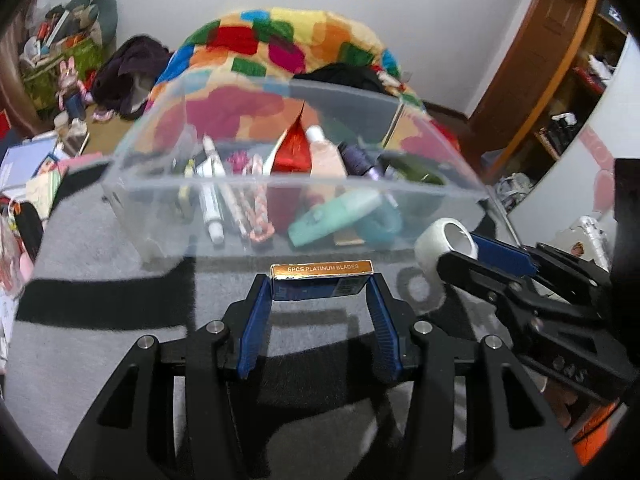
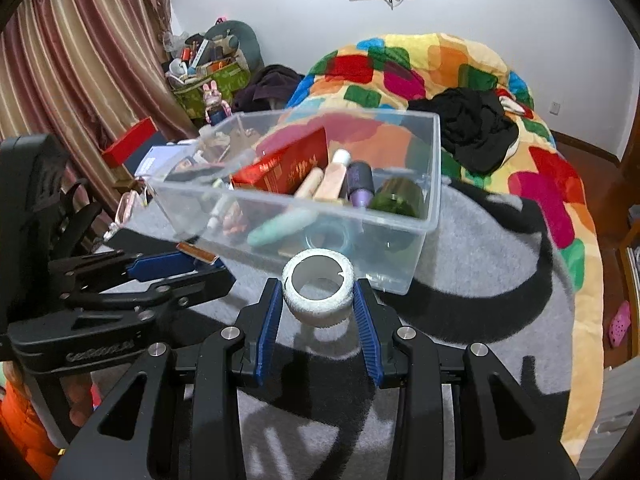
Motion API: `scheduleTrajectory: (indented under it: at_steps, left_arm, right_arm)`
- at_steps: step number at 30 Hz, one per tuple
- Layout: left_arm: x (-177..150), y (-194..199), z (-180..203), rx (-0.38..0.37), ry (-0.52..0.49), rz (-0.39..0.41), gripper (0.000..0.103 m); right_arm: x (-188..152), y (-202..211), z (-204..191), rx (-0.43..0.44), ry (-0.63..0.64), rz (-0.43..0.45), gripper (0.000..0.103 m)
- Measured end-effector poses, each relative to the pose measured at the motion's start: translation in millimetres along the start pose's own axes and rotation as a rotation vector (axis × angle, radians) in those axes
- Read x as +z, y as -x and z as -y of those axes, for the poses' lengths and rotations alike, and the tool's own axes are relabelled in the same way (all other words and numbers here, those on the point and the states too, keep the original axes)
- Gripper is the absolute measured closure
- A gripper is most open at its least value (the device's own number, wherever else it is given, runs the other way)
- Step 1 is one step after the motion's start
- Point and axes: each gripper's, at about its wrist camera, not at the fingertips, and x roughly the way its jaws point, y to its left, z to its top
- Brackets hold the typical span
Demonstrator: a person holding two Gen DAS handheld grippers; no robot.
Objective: Organize objects
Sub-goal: 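Lower the blade box into the bin with the left tool while the right tool drops the white tape in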
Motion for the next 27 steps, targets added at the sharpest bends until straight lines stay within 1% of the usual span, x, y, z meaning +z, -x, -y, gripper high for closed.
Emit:
scheduleTrajectory:
  at_steps: [5, 8, 12, 15, 19, 23, 27]
  left_arm:
    - [10.4, 29.5, -0.5, -0.01, -0.045, 0.094, 0.054]
    - [21.0, 40.0, -4.7, -0.007, -0.054, 0.133, 0.054]
    - [36.3, 45.1, -15.9, -0.002, -0.048, 0.168, 0.054]
    - [46.1, 39.3, -27.7, 0.005, -0.03, 0.168, 0.054]
    - [56.8, 21.9, -43.0, 0.004, -0.003, 0.135, 0.054]
    - [61.3, 5.1, -47.1, 0.021, -0.01, 0.11, 0.054]
    - [60.9, -6.1, -49.8, 0.01, -0.013, 0.087, 0.054]
  right_arm:
    - [19.5, 13.4, -6.6, -0.001, 0.003, 0.062, 0.07]
    - [31.3, 15.9, -9.7, -0.009, 0.0, 0.09, 0.07]
    - [44.5, 9.5, -10.3, -0.029, -0.01, 0.102, 0.07]
    - [52.9, -3.8, -7.2, -0.046, -0.023, 0.086, 0.07]
    - [59.7, -24.2, -3.8, -0.055, -0.04, 0.052, 0.07]
    - [61.6, -40.6, -5.8, -0.054, -0.042, 0.025, 0.07]
    - [58.1, -49.6, -12.8, -0.037, -0.013, 0.01, 0.069]
